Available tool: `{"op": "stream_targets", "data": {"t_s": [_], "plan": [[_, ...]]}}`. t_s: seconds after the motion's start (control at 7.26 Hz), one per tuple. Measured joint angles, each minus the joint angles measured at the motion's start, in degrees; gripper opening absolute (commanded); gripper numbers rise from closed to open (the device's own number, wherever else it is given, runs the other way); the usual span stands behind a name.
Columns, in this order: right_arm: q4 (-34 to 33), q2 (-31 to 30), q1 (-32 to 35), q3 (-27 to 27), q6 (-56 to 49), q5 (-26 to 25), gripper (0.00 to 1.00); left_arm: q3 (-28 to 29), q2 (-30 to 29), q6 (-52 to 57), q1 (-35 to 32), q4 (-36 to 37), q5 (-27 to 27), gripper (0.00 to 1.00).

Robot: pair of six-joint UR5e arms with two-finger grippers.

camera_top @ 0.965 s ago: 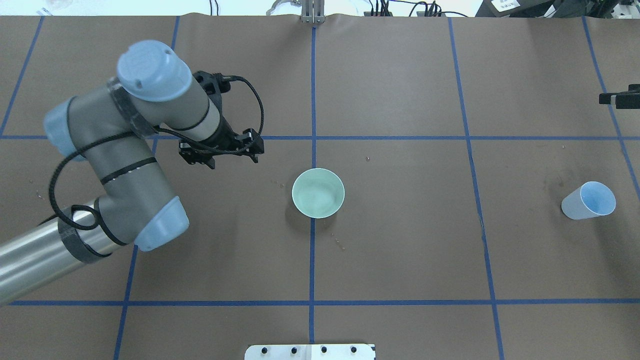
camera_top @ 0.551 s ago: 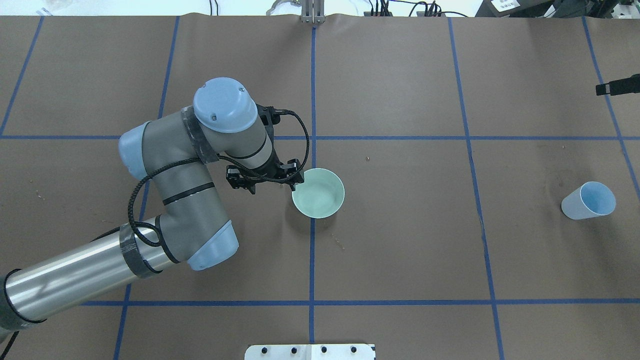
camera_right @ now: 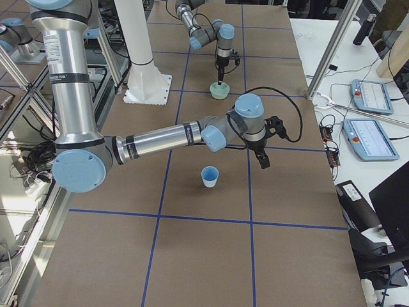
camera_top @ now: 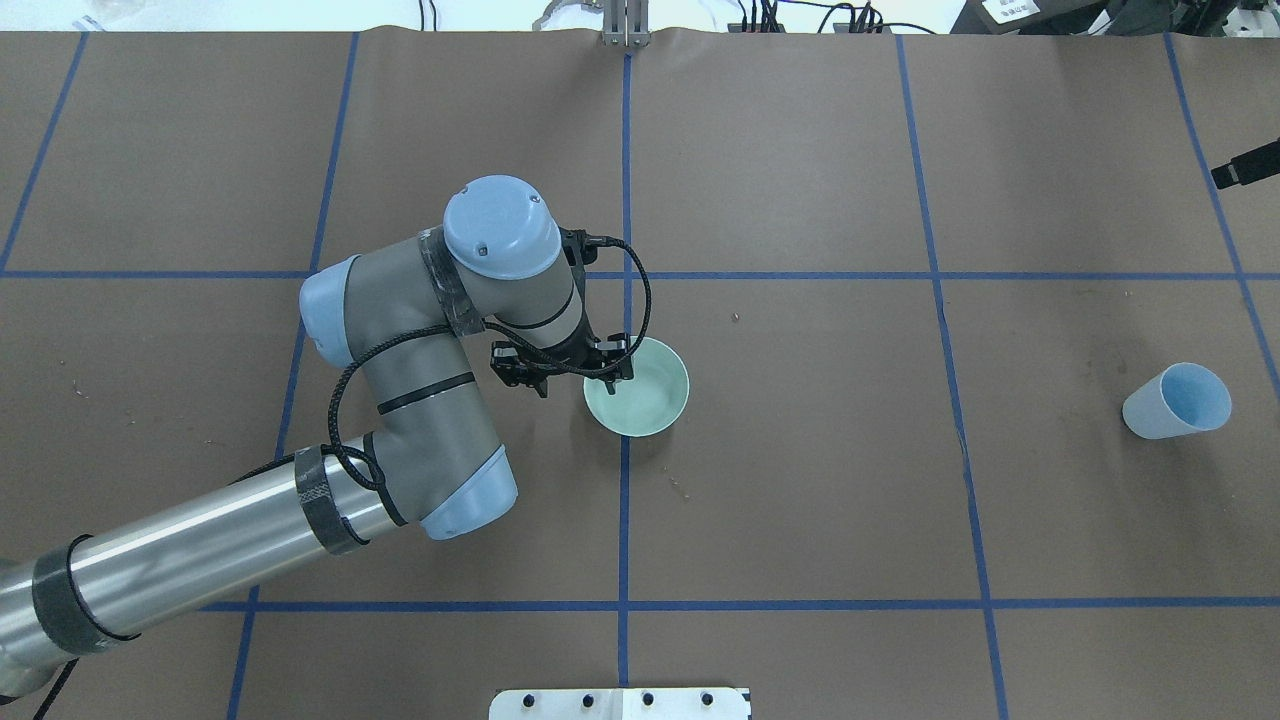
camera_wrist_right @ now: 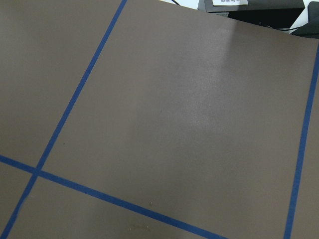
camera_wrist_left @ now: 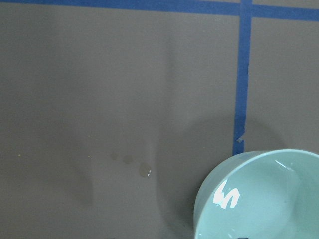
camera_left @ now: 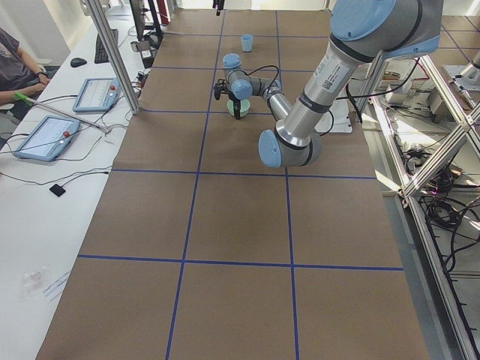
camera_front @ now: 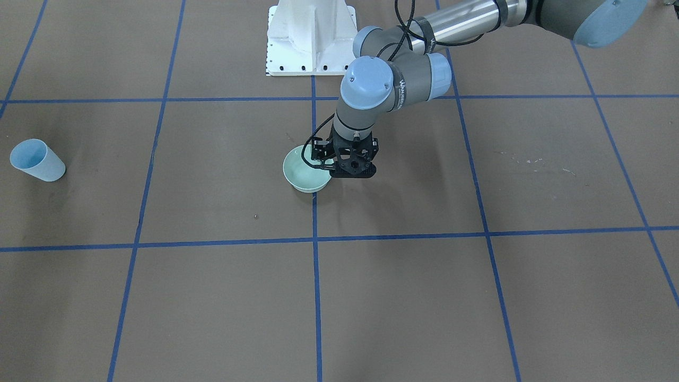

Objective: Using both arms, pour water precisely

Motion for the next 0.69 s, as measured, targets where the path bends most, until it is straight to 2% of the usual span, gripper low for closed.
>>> {"op": "stream_targets", "data": {"t_s": [0.14, 0.28, 0.41, 0.69], "plan": [[-0.9, 0.1, 0.1, 0.3, -0.7, 0.0, 0.99, 0.8, -0.4, 0.0, 0.2, -0.2, 0.0, 0.49], [-1.2, 0.0, 0.1, 0.3, -0.9, -0.1, 0.99, 1.6, -0.8, 0.0, 0.3, -0.5, 0.0, 0.07], [-1.3, 0.0, 0.1, 0.3, -1.0, 0.0, 0.99, 2.1, -1.0, -0.1, 0.3, -0.9, 0.0, 0.00], [-1.4, -0.2, 0.2, 0.4, -1.1, 0.4, 0.99, 2.2, -1.1, -0.2, 0.4, -1.0, -0.3, 0.00]]}}
